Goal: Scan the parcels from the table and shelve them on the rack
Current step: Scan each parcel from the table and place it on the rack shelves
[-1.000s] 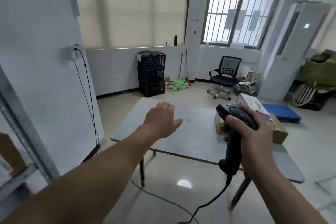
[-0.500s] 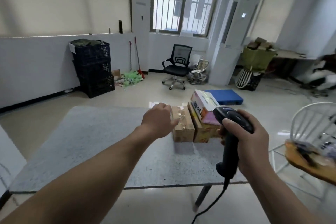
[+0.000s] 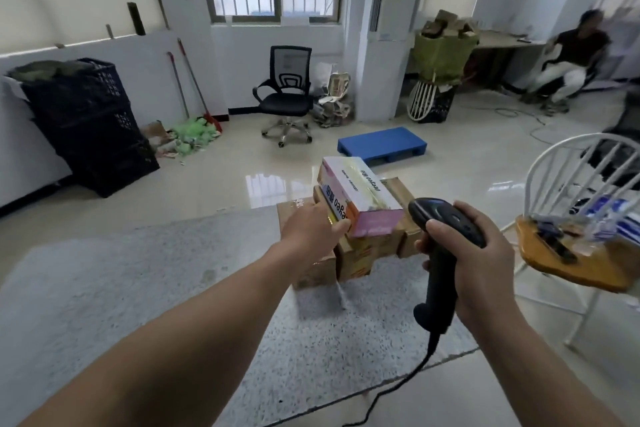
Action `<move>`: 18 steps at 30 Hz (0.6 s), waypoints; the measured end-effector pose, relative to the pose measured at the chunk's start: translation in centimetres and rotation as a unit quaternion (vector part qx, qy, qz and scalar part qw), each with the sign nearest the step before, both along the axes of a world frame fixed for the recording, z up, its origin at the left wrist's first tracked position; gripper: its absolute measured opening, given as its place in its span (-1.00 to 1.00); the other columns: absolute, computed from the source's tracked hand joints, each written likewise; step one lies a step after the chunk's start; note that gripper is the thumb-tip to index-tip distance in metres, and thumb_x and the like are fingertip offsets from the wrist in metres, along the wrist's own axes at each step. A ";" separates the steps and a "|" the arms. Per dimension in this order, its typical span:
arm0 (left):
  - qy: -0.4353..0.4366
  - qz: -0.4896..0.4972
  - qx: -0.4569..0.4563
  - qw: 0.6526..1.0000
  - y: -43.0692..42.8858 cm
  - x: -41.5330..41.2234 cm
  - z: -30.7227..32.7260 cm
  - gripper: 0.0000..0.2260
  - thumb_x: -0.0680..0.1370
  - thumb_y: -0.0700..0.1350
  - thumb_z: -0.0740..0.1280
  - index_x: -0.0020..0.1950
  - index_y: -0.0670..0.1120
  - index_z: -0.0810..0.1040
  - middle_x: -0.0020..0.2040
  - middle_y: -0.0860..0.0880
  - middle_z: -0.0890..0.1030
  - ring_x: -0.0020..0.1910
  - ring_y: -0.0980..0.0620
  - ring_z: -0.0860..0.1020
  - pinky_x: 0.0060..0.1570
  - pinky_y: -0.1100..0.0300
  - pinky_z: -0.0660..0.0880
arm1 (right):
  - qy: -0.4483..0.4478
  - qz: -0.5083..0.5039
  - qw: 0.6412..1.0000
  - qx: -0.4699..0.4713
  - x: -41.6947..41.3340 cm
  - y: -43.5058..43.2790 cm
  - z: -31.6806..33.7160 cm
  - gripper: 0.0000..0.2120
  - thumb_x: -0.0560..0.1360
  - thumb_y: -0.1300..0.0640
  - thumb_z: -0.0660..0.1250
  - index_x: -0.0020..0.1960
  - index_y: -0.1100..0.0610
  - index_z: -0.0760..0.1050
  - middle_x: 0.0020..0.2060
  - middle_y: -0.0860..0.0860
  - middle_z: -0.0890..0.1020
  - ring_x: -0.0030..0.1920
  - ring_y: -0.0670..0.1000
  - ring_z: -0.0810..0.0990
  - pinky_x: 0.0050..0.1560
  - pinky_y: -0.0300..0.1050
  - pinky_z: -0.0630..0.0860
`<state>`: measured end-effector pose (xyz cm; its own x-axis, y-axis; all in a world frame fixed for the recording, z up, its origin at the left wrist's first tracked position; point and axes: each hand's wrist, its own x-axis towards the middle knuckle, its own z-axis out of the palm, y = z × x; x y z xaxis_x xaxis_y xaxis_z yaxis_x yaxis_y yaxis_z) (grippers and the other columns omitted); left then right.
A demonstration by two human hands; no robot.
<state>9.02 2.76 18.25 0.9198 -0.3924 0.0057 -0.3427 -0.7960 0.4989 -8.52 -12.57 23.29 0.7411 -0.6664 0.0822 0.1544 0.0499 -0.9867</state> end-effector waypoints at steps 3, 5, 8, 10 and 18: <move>0.038 0.026 -0.035 0.998 -2.7 3.2 -1.3 -0.53 0.59 0.24 0.26 0.35 -0.03 0.54 0.15 -0.04 0.63 0.04 -0.03 0.55 -0.23 0.20 0.46 | 0.007 0.005 1.000 0.011 3.4 -2.5 -1.1 -0.53 0.41 0.22 0.55 0.27 0.01 0.54 0.09 0.15 0.67 -0.19 0.18 0.70 -0.22 0.05 0.62; 0.067 0.054 -0.062 0.994 -4.6 5.3 -2.5 -0.52 0.57 0.27 0.27 0.35 0.00 0.57 0.17 -0.02 0.65 0.05 -0.04 0.58 -0.22 0.19 0.49 | 0.013 0.011 1.000 0.016 5.8 -4.1 -1.7 -0.54 0.34 0.15 0.59 0.18 -0.06 0.57 0.08 0.11 0.67 -0.12 0.20 0.71 -0.10 0.13 0.67; 0.129 0.092 -0.110 0.981 -7.2 7.8 -4.2 -0.49 0.55 0.27 0.32 0.39 0.00 0.54 0.23 0.00 0.64 0.10 -0.03 0.61 -0.07 0.08 0.61 | 0.021 0.023 0.999 0.028 9.1 -6.7 -2.6 -0.65 0.42 0.23 0.55 0.09 -0.08 0.58 0.02 0.07 0.68 -0.23 0.09 0.72 -0.11 0.12 0.65; 0.159 0.117 -0.128 0.972 -9.0 9.0 -5.2 -0.42 0.52 0.27 0.38 0.44 0.00 0.47 0.28 -0.03 0.60 0.18 -0.08 0.58 0.12 -0.07 0.61 | 0.031 0.035 0.998 0.034 11.3 -8.5 -3.3 -0.68 0.45 0.25 0.52 0.08 -0.09 0.58 0.01 0.10 0.68 -0.23 0.10 0.72 -0.17 0.07 0.64; 0.052 0.098 0.035 0.993 -17.3 12.5 -5.4 -0.37 0.50 0.32 0.35 0.47 0.07 0.33 0.59 -0.10 0.02 0.55 -0.25 0.08 0.40 -0.22 0.35 | 0.075 0.051 0.994 0.061 17.4 -14.0 -6.0 -0.51 0.40 0.11 0.57 0.29 -0.02 0.54 0.14 0.13 0.65 -0.08 0.23 0.73 -0.14 0.06 0.64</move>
